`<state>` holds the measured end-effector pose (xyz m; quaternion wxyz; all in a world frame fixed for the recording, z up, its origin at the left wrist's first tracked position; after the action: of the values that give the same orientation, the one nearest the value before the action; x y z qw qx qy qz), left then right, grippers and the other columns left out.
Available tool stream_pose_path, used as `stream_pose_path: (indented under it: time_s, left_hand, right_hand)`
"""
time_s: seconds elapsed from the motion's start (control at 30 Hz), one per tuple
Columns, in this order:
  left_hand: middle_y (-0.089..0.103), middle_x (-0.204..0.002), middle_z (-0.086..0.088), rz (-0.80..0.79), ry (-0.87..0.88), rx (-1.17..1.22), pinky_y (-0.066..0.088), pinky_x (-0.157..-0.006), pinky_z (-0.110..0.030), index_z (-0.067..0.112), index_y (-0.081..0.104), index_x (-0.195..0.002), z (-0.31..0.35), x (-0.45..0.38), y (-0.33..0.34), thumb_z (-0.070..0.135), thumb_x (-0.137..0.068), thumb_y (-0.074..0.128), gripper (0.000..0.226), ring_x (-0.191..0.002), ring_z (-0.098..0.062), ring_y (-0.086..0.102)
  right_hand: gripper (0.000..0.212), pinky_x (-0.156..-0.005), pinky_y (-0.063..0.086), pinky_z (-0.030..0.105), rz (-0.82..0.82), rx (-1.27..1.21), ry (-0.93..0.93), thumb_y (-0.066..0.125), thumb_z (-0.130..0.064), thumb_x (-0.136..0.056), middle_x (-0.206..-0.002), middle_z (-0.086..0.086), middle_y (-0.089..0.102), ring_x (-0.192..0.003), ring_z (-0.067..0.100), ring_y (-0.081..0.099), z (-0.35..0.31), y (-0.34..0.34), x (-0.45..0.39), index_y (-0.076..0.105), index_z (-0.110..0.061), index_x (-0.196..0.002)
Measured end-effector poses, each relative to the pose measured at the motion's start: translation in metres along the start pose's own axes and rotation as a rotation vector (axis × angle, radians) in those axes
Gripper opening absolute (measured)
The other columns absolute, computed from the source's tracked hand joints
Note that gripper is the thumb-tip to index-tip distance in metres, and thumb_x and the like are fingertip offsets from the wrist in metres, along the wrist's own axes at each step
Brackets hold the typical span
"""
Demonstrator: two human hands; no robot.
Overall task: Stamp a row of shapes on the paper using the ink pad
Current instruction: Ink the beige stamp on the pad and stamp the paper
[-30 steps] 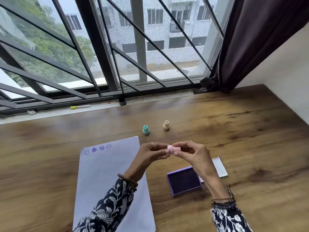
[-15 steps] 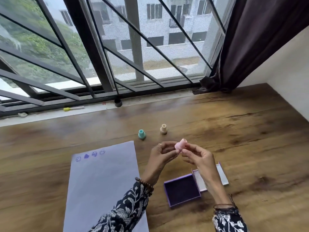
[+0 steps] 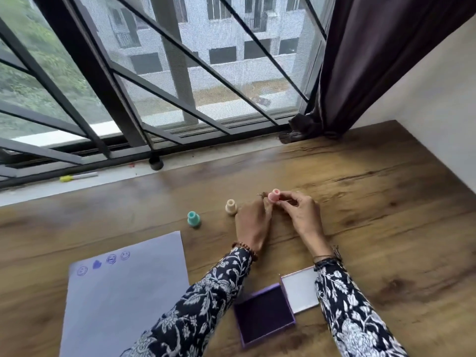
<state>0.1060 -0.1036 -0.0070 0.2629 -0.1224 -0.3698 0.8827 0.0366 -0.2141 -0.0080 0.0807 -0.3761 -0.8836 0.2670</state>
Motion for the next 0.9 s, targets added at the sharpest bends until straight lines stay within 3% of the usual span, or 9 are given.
stream_pose_path:
  time_s: [0.07,0.13,0.27,0.33,0.47,0.6,0.67,0.8,0.9]
  left_hand:
    - [0.070,-0.095,-0.020,-0.010,0.007,0.024,0.050,-0.080,-0.045,0.008,0.062,-0.098,0.001,-0.002,0.000,0.043,-0.096,0.036,0.044,-0.093,-0.035,0.063]
    - [0.070,-0.095,-0.018,-0.013,0.032,0.083,0.050,-0.080,-0.043,0.008,0.062,-0.098,0.007,-0.001,-0.003,0.036,-0.095,0.043,0.034,-0.093,-0.033,0.063]
    - [0.073,-0.084,-0.008,0.038,-0.034,0.167,0.051,-0.069,-0.033,0.017,0.068,-0.093,-0.010,0.034,-0.021,0.027,-0.088,0.057,0.016,-0.077,-0.022,0.066]
    - [0.072,-0.076,-0.006,0.115,-0.166,0.136,0.047,-0.062,-0.029,0.017,0.068,-0.086,-0.055,0.056,-0.046,0.028,-0.086,0.058,0.015,-0.069,-0.019,0.065]
    - [0.069,-0.063,-0.009,0.123,-0.341,0.260,0.056,-0.060,-0.035,0.010,0.063,-0.089,-0.077,0.057,-0.054,0.024,-0.089,0.052,0.017,-0.055,-0.023,0.066]
    - [0.067,-0.061,-0.006,0.133,-0.355,0.372,0.052,-0.044,-0.019,0.017,0.058,-0.114,-0.071,0.042,-0.051,0.015,-0.093,0.044,0.026,-0.038,-0.008,0.059]
    - [0.064,-0.058,-0.006,0.129,-0.346,0.439,0.046,-0.037,-0.014,0.017,0.060,-0.113,-0.071,0.037,-0.050,0.013,-0.094,0.042,0.026,-0.034,-0.004,0.055]
    - [0.063,-0.059,-0.006,0.134,-0.410,0.602,0.048,-0.038,-0.018,0.012,0.064,-0.101,-0.075,0.038,-0.050,0.012,-0.093,0.047,0.019,-0.038,-0.009,0.056]
    - [0.069,-0.072,-0.008,0.125,-0.401,0.778,0.055,-0.049,-0.025,0.017,0.066,-0.091,-0.074,0.046,-0.055,0.015,-0.088,0.057,0.010,-0.060,-0.015,0.066]
  right_hand:
    - [0.020,-0.080,0.055,0.032,0.032,0.041,-0.008,0.072,-0.010,-0.075,-0.096,0.009,0.075,-0.084,0.019,0.069,0.001,0.001,0.001,0.073,-0.011,-0.094]
    - [0.019,-0.076,0.055,0.029,0.088,-0.004,0.014,0.073,-0.008,-0.073,-0.092,0.010,0.074,-0.077,0.017,0.069,0.002,-0.004,0.002,0.071,-0.011,-0.092]
    - [0.010,-0.069,0.054,0.033,0.192,-0.027,0.090,0.076,-0.012,-0.071,-0.079,0.009,0.074,-0.065,0.017,0.065,0.003,-0.004,0.026,0.070,-0.014,-0.079]
    - [0.008,-0.071,0.053,0.033,0.057,-0.010,0.055,0.075,-0.011,-0.072,-0.080,0.009,0.074,-0.066,0.017,0.066,-0.012,0.040,0.044,0.070,-0.014,-0.077]
    - [0.022,-0.071,0.045,0.014,-0.015,0.015,-0.037,0.074,-0.006,-0.071,-0.088,0.010,0.073,-0.070,0.015,0.064,-0.034,0.061,0.043,0.069,-0.009,-0.092]
    - [0.033,-0.080,0.053,0.031,-0.123,0.101,-0.119,0.074,-0.004,-0.071,-0.097,0.012,0.068,-0.084,0.023,0.064,-0.045,0.075,0.030,0.065,-0.008,-0.102]
    - [0.030,-0.081,0.050,0.029,-0.127,0.126,-0.147,0.072,-0.005,-0.072,-0.098,0.012,0.068,-0.089,0.024,0.063,-0.050,0.080,0.027,0.065,-0.008,-0.101]
    - [0.034,-0.080,0.051,0.030,-0.158,0.138,-0.162,0.071,-0.006,-0.073,-0.102,0.009,0.069,-0.090,0.022,0.064,-0.056,0.081,0.026,0.063,-0.013,-0.105]
    - [0.032,-0.078,0.052,0.018,-0.170,0.029,-0.127,0.073,-0.010,-0.074,-0.097,0.003,0.071,-0.085,0.013,0.067,-0.058,0.068,0.038,0.064,-0.017,-0.103]
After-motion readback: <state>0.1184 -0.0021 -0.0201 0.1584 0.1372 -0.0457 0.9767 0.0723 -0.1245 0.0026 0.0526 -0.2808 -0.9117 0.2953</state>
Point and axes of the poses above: each hand's wrist, its own x-axis away from the middle knuckle, its own y-axis out of the palm, z = x × y, the point moved 6 cm from there along -x, towards the middle knuckle
